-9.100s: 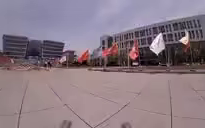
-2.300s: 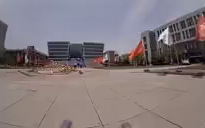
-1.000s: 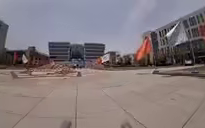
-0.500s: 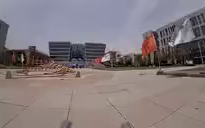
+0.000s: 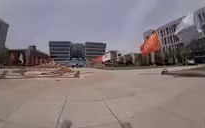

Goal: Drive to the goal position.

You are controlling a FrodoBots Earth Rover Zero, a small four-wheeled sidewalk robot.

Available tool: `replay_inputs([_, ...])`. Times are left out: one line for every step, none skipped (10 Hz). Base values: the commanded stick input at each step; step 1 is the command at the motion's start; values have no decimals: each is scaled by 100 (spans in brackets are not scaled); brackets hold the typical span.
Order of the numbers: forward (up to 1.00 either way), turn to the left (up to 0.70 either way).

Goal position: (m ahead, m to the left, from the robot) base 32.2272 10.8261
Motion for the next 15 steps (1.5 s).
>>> replay_inputs([100, 0])
replay_inputs([100, 0])
replay_inputs([100, 0])
replay_inputs([100, 0])
replay_inputs([100, 0])
replay_inputs([100, 0])
replay_inputs([100, 0])
replay_inputs([100, 0])
replay_inputs([100, 0])
replay_inputs([100, 0])
replay_inputs([100, 0])
replay_inputs([100, 0])
replay_inputs([100, 0])
replay_inputs([100, 0])
replay_inputs([100, 0])
